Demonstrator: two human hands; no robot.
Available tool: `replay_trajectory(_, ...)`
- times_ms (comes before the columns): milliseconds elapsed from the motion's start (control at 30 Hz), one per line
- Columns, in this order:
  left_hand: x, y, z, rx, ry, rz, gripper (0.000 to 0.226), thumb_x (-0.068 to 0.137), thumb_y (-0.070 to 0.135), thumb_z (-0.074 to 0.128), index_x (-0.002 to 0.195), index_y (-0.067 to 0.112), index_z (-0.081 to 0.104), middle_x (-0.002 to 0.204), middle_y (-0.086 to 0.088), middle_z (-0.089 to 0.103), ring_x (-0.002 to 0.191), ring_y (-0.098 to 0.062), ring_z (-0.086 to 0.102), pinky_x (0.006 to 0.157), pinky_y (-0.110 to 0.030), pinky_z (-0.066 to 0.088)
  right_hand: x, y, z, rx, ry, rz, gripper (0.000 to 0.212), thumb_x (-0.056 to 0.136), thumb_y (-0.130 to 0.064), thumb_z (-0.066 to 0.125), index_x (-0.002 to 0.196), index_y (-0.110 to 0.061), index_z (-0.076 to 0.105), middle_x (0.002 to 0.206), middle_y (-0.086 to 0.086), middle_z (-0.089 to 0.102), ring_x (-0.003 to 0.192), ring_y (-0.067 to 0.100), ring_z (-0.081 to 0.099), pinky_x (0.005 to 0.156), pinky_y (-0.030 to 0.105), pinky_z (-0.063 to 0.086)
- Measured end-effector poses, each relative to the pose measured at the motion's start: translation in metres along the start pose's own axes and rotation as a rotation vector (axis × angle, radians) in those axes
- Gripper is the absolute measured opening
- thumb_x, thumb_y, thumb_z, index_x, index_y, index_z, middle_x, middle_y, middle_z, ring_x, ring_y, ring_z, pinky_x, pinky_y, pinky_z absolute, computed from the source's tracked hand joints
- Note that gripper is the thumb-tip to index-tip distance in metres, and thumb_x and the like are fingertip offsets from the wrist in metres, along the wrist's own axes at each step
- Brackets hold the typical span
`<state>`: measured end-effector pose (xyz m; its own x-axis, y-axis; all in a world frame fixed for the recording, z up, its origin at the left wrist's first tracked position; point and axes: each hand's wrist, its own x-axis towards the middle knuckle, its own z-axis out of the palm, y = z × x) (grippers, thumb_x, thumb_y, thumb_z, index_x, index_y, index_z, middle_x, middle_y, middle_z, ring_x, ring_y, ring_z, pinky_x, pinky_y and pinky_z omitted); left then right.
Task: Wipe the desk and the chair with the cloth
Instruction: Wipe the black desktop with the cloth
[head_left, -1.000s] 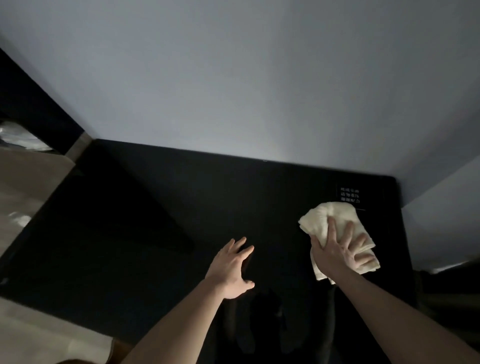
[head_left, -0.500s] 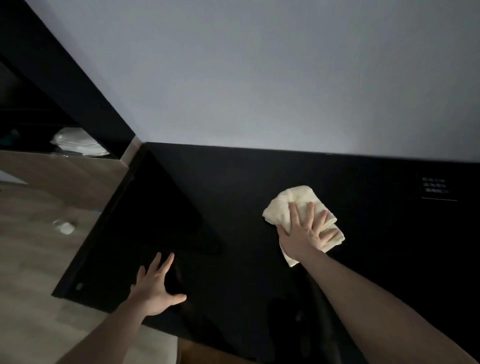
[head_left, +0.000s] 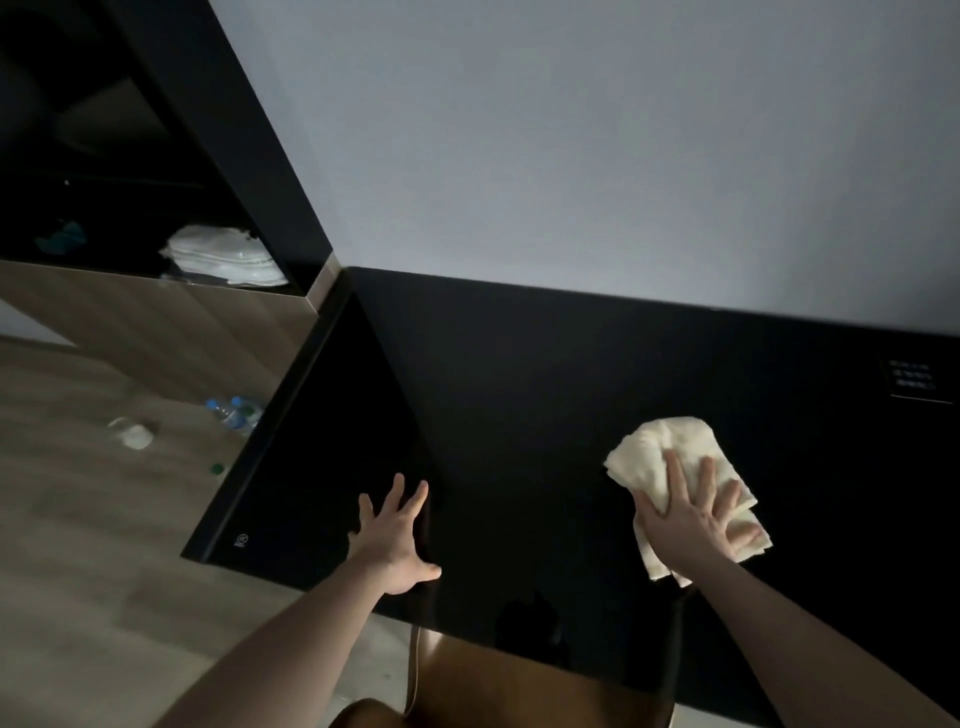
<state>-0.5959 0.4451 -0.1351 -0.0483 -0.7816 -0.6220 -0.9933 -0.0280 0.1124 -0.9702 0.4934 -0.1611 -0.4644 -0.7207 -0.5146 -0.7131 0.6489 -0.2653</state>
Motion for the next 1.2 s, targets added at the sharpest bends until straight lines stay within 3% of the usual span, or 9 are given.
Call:
replay_trajectory(200,0.009,-0.006,-0.006,0.045,-0.027,0.008,0.132,0.077,0.055,0.089,0.165,0.047,-0.009,0.173,0.008,-0.025,0.159,-0.047,-0.015,0.12,-0.071,0.029,0.007,-0.009,0.0,0.051,-0.014,0.014,0.078,0.098,-0.077,0.032,0.16,-0.06,-0.013,0.174,-0.006,-0.029,0.155,0.037,-0.036,0.117,0.078,-0.016)
replay_trajectory(400,0.019,-0.003,-0.021,0.061,-0.062,0.062,0.141,0.069,0.058,0.092,0.164,0.048,-0.011,0.171,0.01,-0.03,0.157,-0.049,-0.019,0.121,-0.075,0.02,0.016,-0.043,-0.003,0.112,-0.044,0.174,0.08,0.094,-0.082,0.026,0.158,-0.062,-0.019,0.171,-0.005,-0.036,0.151,0.048,-0.038,0.113,0.082,-0.014)
replay_trajectory(667,0.055,-0.015,-0.039,0.247,-0.063,0.312,0.153,0.056,0.084,0.082,0.162,0.045,-0.02,0.168,0.005,-0.037,0.151,-0.056,-0.028,0.123,-0.076,0.004,0.021,-0.134,0.025,0.123,-0.026,0.205,0.081,0.096,-0.082,0.024,0.158,-0.058,-0.021,0.171,-0.002,-0.035,0.152,0.046,-0.039,0.117,0.079,-0.014)
replay_trajectory(767,0.068,-0.018,-0.054,0.247,-0.072,0.431,0.141,0.066,0.073,0.085,0.166,0.041,-0.009,0.173,0.004,-0.027,0.153,-0.055,-0.025,0.123,-0.075,0.005,0.011,-0.171,0.045,0.112,0.0,0.219,0.081,0.096,-0.08,0.025,0.158,-0.058,-0.023,0.171,-0.001,-0.035,0.153,0.046,-0.037,0.118,0.079,-0.011)
replay_trajectory(867,0.076,-0.049,-0.081,0.174,-0.15,0.527,0.123,0.079,0.05,0.088,0.168,0.038,0.005,0.176,0.009,-0.015,0.16,-0.04,-0.015,0.128,-0.062,0.016,-0.012,-0.205,0.065,0.088,-0.018,0.187,0.081,0.097,-0.081,0.024,0.158,-0.057,-0.023,0.172,0.0,-0.034,0.153,0.045,-0.036,0.118,0.079,-0.011)
replay_trajectory(967,0.1,-0.117,-0.116,0.088,-0.049,0.452,0.117,0.081,0.055,0.084,0.169,0.035,0.01,0.177,0.007,-0.008,0.163,-0.027,0.0,0.129,-0.047,0.019,-0.041,-0.227,0.086,0.089,-0.031,0.14,0.079,0.097,-0.08,0.023,0.159,-0.057,-0.021,0.172,0.0,-0.033,0.153,0.043,-0.037,0.118,0.077,-0.014)
replay_trajectory(1100,0.136,-0.212,-0.155,0.184,0.05,0.173,0.13,0.077,0.075,0.076,0.168,0.034,-0.007,0.175,-0.001,-0.02,0.163,-0.035,-0.004,0.129,-0.052,0.016,-0.061,-0.251,0.11,0.104,-0.054,0.13,0.081,0.098,-0.081,0.023,0.159,-0.056,-0.022,0.17,0.001,-0.038,0.152,0.042,-0.041,0.118,0.076,-0.017)
replay_trajectory(1200,0.137,-0.225,-0.154,0.056,0.042,0.132,0.132,0.075,0.072,0.08,0.168,0.036,-0.007,0.176,-0.002,-0.017,0.162,-0.033,0.009,0.128,-0.048,0.028,-0.058,-0.267,0.118,0.111,-0.054,0.105,0.08,0.098,-0.08,0.021,0.159,-0.055,-0.024,0.167,0.001,-0.043,0.149,0.041,-0.045,0.116,0.076,-0.021)
